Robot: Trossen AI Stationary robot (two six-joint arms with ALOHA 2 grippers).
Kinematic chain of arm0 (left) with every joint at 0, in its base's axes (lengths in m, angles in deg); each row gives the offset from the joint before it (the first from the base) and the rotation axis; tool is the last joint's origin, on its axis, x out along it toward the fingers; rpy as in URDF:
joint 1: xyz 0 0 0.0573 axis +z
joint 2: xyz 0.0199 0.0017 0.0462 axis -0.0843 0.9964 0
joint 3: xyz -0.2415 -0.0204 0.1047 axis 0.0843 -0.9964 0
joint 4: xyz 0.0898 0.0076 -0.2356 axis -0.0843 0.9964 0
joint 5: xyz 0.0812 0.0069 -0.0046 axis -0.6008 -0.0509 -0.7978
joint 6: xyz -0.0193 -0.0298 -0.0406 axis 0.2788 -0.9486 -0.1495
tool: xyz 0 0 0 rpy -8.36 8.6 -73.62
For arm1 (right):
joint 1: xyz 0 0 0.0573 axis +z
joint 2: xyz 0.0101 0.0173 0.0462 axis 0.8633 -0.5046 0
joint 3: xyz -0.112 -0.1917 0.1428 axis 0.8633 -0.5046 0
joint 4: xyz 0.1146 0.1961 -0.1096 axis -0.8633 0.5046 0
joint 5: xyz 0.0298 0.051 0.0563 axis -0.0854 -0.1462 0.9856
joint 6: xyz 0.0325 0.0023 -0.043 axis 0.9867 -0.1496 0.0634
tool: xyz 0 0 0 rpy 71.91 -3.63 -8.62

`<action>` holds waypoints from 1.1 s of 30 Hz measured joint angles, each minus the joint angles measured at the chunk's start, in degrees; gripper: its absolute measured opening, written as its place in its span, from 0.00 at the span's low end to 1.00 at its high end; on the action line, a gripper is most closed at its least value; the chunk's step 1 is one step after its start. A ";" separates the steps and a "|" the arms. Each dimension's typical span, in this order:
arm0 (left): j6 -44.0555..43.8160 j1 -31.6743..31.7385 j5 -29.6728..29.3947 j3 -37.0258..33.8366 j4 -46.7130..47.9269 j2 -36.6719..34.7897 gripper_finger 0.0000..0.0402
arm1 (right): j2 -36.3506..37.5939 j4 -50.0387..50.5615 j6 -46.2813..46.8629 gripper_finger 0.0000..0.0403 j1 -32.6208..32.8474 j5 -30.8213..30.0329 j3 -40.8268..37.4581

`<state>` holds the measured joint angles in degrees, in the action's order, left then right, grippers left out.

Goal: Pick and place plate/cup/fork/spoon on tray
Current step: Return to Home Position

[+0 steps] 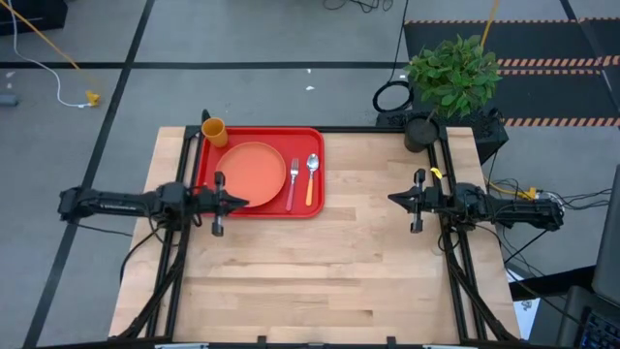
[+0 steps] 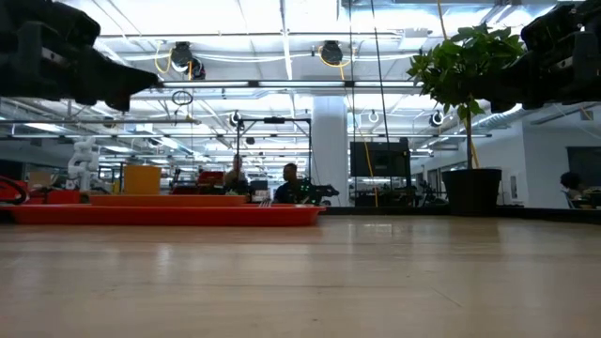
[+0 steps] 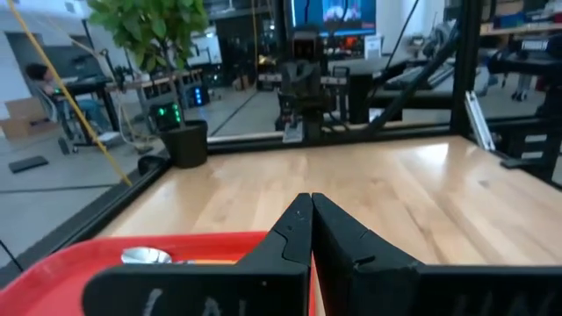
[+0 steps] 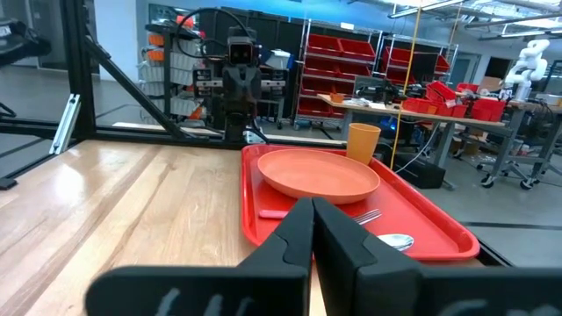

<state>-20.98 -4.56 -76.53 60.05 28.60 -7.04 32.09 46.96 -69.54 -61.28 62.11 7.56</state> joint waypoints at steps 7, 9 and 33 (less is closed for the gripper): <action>0.00 -0.81 -0.18 0.00 9.28 -10.37 0.01 | 0.00 0.00 -0.01 0.00 0.00 -0.02 0.00; 0.37 -0.83 -0.33 0.00 11.80 -12.69 0.01 | 0.00 0.00 0.00 0.00 0.00 -0.01 0.00; -0.64 -0.68 -2.10 0.04 15.33 -15.18 0.09 | -0.02 -0.02 -0.02 0.00 0.02 -0.02 0.00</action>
<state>-21.62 -5.24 -78.63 60.09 43.93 -22.22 32.07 46.93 -69.56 -61.25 62.09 7.56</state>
